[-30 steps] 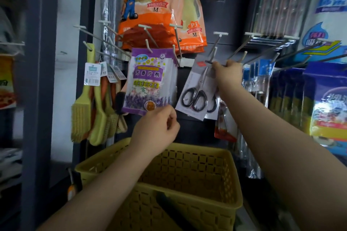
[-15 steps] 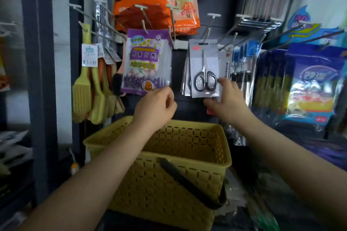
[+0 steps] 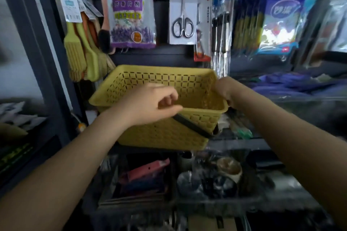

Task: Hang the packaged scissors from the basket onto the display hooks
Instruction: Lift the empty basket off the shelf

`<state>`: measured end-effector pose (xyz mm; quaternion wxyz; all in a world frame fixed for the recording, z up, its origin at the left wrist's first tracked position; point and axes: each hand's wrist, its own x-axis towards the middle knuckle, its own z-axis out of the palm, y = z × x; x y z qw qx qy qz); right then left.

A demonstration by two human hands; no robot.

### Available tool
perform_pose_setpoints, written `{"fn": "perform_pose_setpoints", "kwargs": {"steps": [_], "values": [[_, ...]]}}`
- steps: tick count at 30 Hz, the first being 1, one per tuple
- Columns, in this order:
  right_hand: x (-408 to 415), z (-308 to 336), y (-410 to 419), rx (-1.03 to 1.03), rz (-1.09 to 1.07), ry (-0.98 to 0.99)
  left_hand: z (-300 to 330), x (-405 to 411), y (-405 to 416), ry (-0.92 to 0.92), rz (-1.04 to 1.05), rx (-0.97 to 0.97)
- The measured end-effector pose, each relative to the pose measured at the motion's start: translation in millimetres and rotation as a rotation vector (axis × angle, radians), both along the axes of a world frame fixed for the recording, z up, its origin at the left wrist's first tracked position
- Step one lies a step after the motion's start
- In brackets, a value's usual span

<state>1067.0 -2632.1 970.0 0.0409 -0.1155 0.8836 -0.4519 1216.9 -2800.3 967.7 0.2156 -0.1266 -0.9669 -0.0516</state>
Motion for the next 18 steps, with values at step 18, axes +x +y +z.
{"fn": "perform_pose_setpoints", "kwargs": {"steps": [18], "values": [[133,-98,254,-0.189,-0.218,0.191,-98,87,209,0.078,-0.388,-0.308]]}}
